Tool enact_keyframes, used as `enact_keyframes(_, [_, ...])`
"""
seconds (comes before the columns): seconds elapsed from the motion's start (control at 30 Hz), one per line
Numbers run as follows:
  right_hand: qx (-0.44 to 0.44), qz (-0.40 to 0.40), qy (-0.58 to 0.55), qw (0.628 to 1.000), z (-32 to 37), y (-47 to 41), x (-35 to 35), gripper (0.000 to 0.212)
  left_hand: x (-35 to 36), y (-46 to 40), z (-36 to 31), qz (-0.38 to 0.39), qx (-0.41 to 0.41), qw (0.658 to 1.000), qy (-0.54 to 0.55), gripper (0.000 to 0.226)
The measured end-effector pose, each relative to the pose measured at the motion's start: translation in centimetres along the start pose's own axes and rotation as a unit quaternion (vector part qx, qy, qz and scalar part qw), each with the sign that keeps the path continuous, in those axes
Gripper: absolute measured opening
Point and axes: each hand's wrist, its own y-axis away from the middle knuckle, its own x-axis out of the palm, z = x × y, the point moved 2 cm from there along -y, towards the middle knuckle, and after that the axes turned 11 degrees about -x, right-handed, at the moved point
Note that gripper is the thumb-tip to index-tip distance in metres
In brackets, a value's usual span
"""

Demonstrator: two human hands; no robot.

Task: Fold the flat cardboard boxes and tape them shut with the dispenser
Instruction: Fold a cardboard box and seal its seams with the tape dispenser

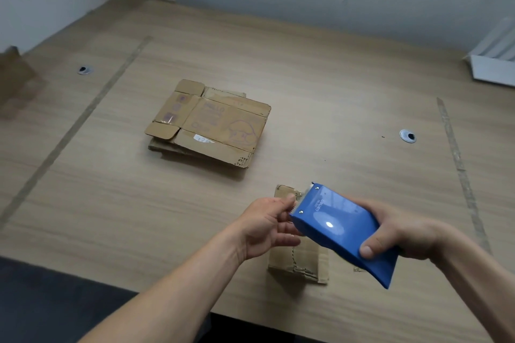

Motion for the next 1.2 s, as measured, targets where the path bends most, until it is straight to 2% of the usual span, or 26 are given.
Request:
enact_keyframes(0.13, [-0.004, 0.005, -0.008, 1.000, -0.1, -0.3, -0.4, 0.080, 0.9, -0.5, 0.7, 0.067, -0.005, 0.998, 0.018, 0.022])
enact_keyframes(0.27, [-0.007, -0.001, -0.009, 1.000, -0.2, -0.5, -0.8, 0.084, 1.1, -1.3, 1.0, 0.057, 0.005, 0.996, 0.070, 0.023])
enact_keyframes(0.4, [-0.012, 0.000, -0.008, 1.000, -0.4, -0.7, -1.0, 0.087, 1.2, -1.4, 1.2, 0.060, 0.015, 0.995, 0.076, 0.020])
enact_keyframes(0.57, [-0.020, 0.011, -0.028, 0.999, -0.5, -0.7, -1.1, 0.087, 1.2, -1.5, 1.3, 0.079, 0.026, 0.994, 0.066, 0.035])
enact_keyframes(0.73, [-0.039, 0.020, -0.042, 0.998, -0.1, -0.7, -0.9, 0.082, 0.7, -1.3, 1.2, 0.112, 0.059, 0.990, 0.059, 0.040])
enact_keyframes(0.93, [-0.028, 0.004, -0.035, 0.999, -0.2, -0.8, -0.9, 0.081, 0.8, -1.6, 1.3, 0.041, 0.088, 0.995, 0.037, 0.020])
enact_keyframes(1.2, [-0.007, 0.010, -0.013, 1.000, -0.6, -0.6, -0.5, 0.081, 0.7, -1.8, 1.4, -0.033, 0.070, 0.996, -0.039, 0.023])
